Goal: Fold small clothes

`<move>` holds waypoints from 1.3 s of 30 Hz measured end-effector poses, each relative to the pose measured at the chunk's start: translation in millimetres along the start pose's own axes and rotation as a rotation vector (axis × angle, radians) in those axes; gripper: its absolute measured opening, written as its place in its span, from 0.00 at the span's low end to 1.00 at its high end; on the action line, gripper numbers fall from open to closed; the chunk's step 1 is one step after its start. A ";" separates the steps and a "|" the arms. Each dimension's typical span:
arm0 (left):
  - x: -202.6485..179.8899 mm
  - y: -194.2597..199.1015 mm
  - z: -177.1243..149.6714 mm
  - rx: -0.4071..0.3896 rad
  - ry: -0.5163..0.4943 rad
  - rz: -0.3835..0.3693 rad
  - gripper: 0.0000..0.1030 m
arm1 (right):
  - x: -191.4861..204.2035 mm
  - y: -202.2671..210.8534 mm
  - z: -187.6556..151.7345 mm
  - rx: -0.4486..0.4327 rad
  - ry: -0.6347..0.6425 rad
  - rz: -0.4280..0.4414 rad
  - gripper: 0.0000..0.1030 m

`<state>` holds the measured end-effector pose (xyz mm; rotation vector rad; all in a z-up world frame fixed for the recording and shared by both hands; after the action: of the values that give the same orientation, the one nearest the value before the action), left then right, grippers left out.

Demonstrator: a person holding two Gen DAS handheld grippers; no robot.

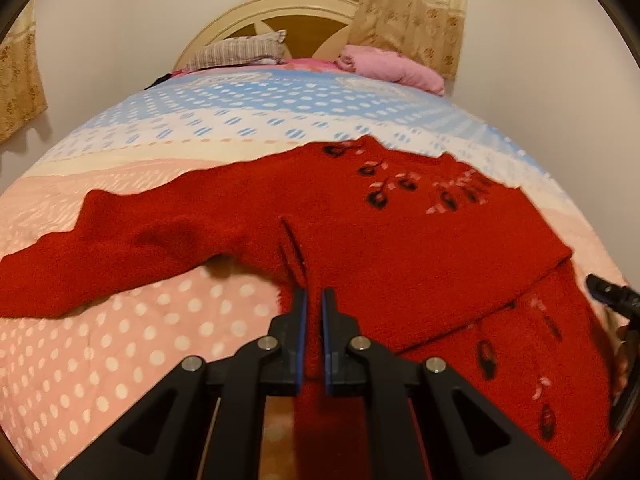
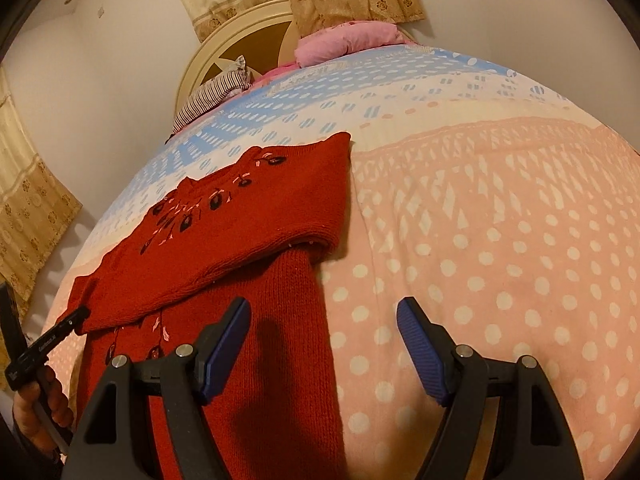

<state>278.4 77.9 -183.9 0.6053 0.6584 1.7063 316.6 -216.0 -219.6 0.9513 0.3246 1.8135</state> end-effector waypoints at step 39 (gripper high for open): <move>72.5 11.4 -17.4 0.003 0.106 0.117 0.68 | 197.2 -100.0 -9.7 0.229 0.506 0.068 0.77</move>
<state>242.8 144.5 -184.2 0.5683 0.7124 1.8563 341.9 2.6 -196.2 0.6457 0.8359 2.0987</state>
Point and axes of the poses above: each gripper's, at about its wrist camera, not at the fingertips, and y roughly against the way its jaws point, x to its left, z to its top, the point moved 8 cm from there along -y, roughly the way its jaws point, and after that the axes turned 12 degrees about z, right-handed, at the moved point
